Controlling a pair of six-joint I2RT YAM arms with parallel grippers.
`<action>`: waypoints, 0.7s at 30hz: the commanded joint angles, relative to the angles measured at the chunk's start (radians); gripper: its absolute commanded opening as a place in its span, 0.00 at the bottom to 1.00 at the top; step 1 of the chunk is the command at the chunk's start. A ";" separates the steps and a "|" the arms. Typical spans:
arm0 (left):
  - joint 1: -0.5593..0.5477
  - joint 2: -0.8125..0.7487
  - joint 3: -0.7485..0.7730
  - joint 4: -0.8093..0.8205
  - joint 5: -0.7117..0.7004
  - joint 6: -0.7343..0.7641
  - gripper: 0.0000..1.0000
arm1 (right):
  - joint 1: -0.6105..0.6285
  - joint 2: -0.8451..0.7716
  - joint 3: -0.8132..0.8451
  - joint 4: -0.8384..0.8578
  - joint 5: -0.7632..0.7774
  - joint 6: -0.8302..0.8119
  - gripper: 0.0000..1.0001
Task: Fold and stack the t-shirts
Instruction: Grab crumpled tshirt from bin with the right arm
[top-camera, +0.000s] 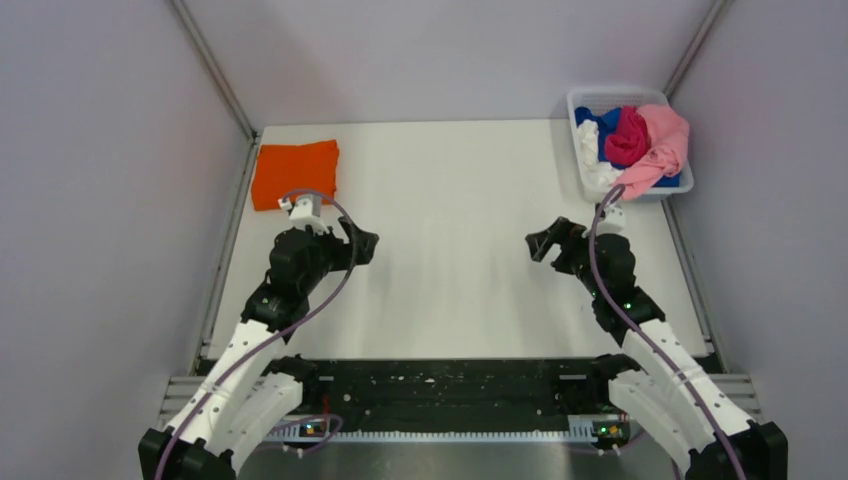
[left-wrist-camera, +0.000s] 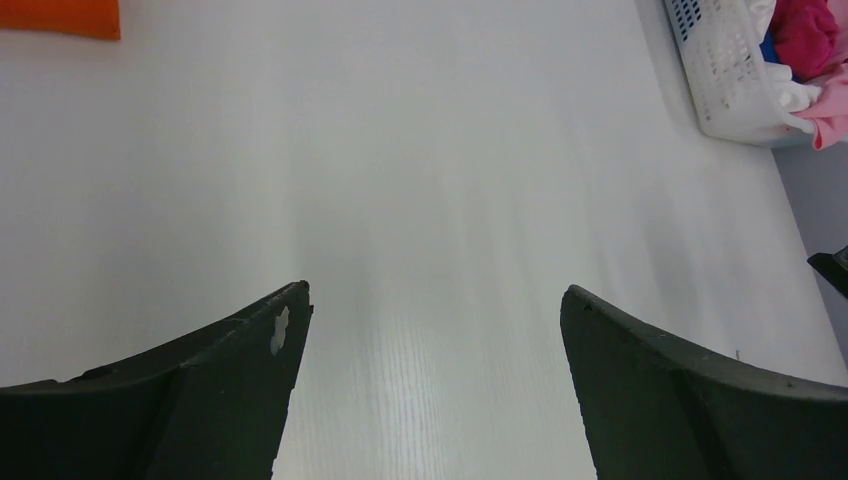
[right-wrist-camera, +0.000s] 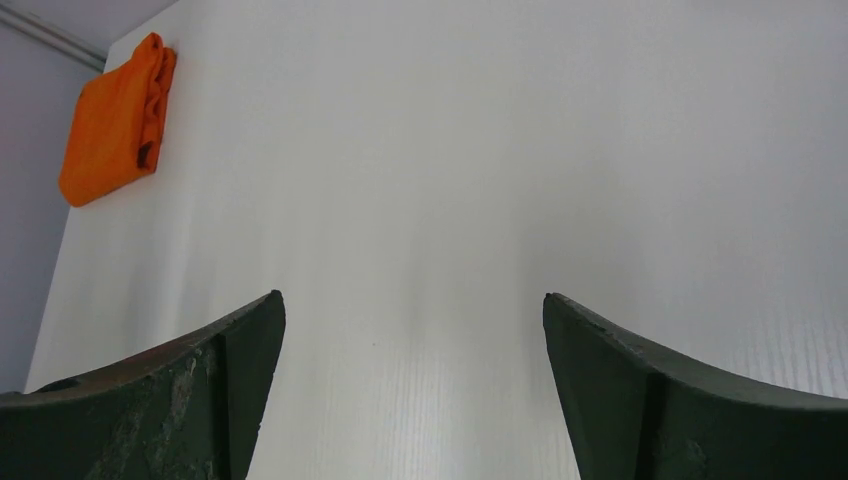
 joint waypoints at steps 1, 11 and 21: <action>0.003 -0.003 0.003 0.031 0.002 -0.010 0.99 | -0.007 0.013 0.079 0.040 0.044 0.000 0.99; 0.003 -0.005 -0.004 0.030 -0.014 -0.008 0.99 | -0.100 0.324 0.457 -0.023 0.200 -0.161 0.99; 0.004 0.019 -0.006 0.035 -0.070 -0.002 0.99 | -0.383 0.800 0.957 -0.249 0.214 -0.237 0.94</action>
